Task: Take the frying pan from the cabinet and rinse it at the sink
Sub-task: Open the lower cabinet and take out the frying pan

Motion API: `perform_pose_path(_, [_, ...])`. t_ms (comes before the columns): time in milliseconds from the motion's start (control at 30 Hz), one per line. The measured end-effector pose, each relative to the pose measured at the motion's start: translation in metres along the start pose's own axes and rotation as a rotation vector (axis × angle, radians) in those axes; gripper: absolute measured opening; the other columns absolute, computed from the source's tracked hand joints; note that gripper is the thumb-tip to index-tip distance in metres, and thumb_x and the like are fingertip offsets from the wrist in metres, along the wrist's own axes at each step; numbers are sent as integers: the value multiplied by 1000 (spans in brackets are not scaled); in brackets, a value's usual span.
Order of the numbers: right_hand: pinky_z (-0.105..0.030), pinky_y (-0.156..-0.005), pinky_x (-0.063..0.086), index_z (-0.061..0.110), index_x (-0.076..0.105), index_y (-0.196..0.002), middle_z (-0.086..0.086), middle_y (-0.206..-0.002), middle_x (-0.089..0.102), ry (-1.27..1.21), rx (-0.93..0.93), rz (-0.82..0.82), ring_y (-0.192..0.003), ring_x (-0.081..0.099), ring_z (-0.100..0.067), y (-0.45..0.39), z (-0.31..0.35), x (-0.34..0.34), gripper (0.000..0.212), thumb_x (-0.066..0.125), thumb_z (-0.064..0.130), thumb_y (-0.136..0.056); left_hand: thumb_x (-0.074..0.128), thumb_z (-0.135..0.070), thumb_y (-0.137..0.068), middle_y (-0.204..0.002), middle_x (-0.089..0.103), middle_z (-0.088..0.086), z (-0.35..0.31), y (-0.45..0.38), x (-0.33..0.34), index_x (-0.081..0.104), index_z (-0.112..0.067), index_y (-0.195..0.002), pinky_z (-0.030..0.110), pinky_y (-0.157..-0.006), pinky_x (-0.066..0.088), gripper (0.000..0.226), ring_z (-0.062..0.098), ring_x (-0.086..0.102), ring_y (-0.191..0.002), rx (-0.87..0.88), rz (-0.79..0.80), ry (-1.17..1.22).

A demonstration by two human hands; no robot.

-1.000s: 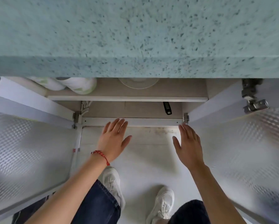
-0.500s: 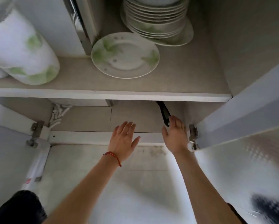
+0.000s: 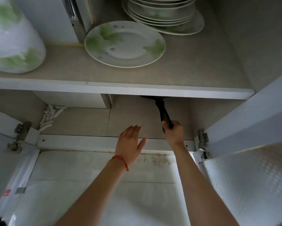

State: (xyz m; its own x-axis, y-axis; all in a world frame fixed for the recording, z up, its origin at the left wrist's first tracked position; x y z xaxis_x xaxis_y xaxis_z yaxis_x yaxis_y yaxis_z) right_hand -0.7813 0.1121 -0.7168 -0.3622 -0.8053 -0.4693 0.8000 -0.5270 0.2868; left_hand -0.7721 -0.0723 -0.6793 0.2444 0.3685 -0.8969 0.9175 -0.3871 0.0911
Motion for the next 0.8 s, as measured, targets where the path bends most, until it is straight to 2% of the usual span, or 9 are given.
perform_pose_path(100, [-24,-52,40,-1,63,-79,-11,-67,63,-19,-6,-18,-59,57,-25,24,-6,11,24,59,22,-86,24,-58,-85,-141,45,12,5,-7,4,37,-7,-137,36,-110,28,73,26,36,-134,-64,-8,132])
perform_pose_path(167, [-15,-47,37,2,61,-76,-6,-63,61,-25,13,-22,-55,55,-20,46,-14,14,22,59,22,-86,38,-43,-92,-142,43,13,6,-11,7,36,-6,-137,35,-111,28,58,25,35,-134,-93,4,212])
perform_pose_path(300, [-10,-46,38,8,59,-78,0,-57,59,-52,74,-48,-48,53,-6,91,-30,13,16,60,22,-85,43,-35,-93,-143,42,15,6,-16,21,36,-5,-137,29,-109,26,54,25,34,-135,-144,48,334])
perform_pose_path(400, [-7,-50,39,11,58,-75,-4,-58,61,-87,84,-52,-49,53,0,118,-37,12,13,61,20,-84,46,-36,-91,-141,45,14,2,-16,43,40,-5,-135,28,-107,29,54,25,39,-132,-214,136,460])
perform_pose_path(467, [-8,-51,40,12,59,-75,-5,-60,63,-96,98,-47,-50,53,-1,130,-42,14,13,60,20,-85,52,-34,-89,-132,55,13,0,-16,59,50,-5,-128,24,-100,35,48,24,49,-122,-282,177,608])
perform_pose_path(533, [-7,-51,40,12,59,-77,-3,-58,62,-97,109,-44,-50,53,-1,134,-45,14,11,60,21,-85,58,-29,-86,-114,65,16,-1,-15,71,61,-2,-111,23,-90,42,37,23,60,-103,-358,199,767])
perform_pose_path(600, [-9,-51,40,13,59,-77,-2,-57,61,-84,112,-28,-50,53,-4,132,-46,14,10,60,20,-84,60,-23,-85,-94,70,19,-1,-16,78,66,1,-87,32,-91,49,25,26,64,-85,-424,211,957])
perform_pose_path(667, [-14,-49,38,15,56,-72,-3,-57,60,-76,104,7,-48,50,-10,128,-46,15,14,60,21,-83,59,-18,-85,-79,70,10,-3,-17,82,66,-8,-71,36,-91,51,18,22,65,-78,-458,221,1087])
perform_pose_path(800, [-23,-51,43,11,56,-69,-7,-59,61,-157,102,51,-51,54,-15,116,-43,23,25,57,31,-84,59,-19,-85,-73,71,3,-3,-19,83,67,-10,-72,23,-76,52,18,10,67,-67,-497,223,1186])
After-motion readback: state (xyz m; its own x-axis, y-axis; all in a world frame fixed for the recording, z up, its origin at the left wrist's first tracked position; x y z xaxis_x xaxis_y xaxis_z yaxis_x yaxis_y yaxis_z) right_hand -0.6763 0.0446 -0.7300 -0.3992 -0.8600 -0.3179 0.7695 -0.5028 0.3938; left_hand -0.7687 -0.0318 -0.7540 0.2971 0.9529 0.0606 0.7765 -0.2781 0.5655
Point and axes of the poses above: each hand's wrist, its own y-axis away from the middle knuckle, its own x-axis out of the palm, z = x × y, the point moved 9 cm from there along -y, towards the middle knuckle
